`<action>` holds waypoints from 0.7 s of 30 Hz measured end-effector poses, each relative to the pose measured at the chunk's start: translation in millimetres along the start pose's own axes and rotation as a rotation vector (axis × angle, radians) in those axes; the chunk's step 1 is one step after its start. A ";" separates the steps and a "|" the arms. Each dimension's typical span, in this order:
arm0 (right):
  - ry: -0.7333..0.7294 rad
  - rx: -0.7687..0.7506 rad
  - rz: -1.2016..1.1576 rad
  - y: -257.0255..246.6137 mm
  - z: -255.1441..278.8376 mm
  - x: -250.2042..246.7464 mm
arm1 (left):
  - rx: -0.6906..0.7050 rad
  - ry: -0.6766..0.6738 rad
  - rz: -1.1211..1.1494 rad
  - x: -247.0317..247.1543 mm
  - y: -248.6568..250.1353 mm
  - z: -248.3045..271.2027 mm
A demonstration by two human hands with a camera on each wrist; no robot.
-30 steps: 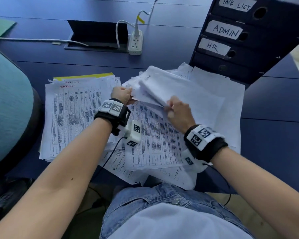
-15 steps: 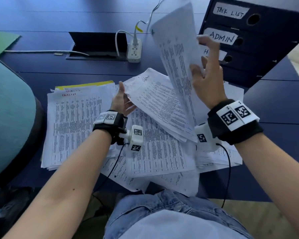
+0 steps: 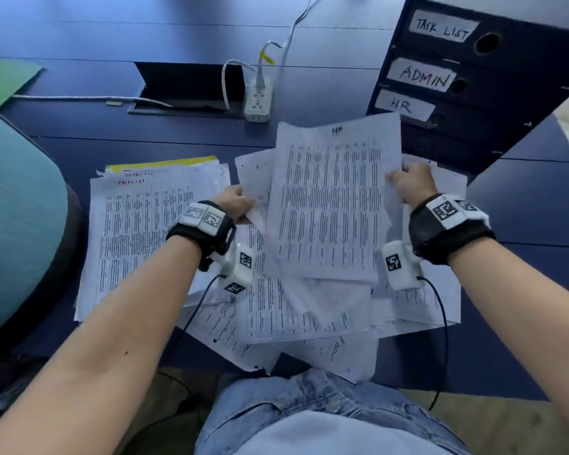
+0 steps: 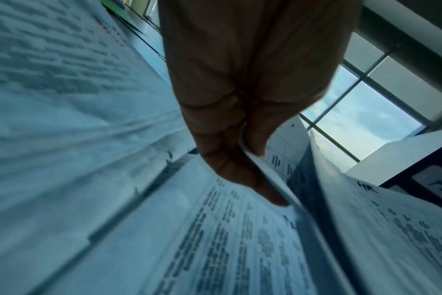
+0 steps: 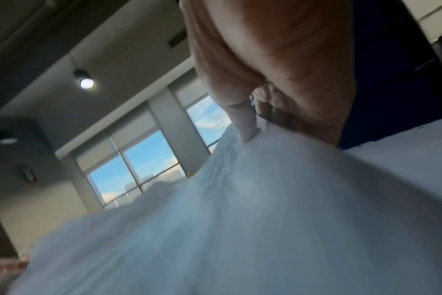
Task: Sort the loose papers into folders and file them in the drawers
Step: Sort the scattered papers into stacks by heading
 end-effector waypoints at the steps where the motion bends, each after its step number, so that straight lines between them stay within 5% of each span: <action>1: -0.024 0.029 0.038 12.6 -2.2 6.1 | -0.005 -0.004 -0.064 -3.8 -2.4 0.2; 7: -0.148 0.161 0.176 56.1 8.1 52.2 | -0.114 0.223 -0.150 -16.8 -24.3 3.3; 13: -0.145 0.208 -0.009 39.3 62.7 73.8 | -0.155 0.256 -0.093 18.4 -27.0 15.4; 21: -0.324 -0.314 0.120 -34.7 125.2 82.7 | -0.051 0.284 -0.037 13.3 -29.7 19.3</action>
Point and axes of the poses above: each hand's wrist, its own z-axis away from the middle knuckle, its own x-axis out of the palm, y = z × x, the point moved 8 cm from there along -z, towards the middle knuckle
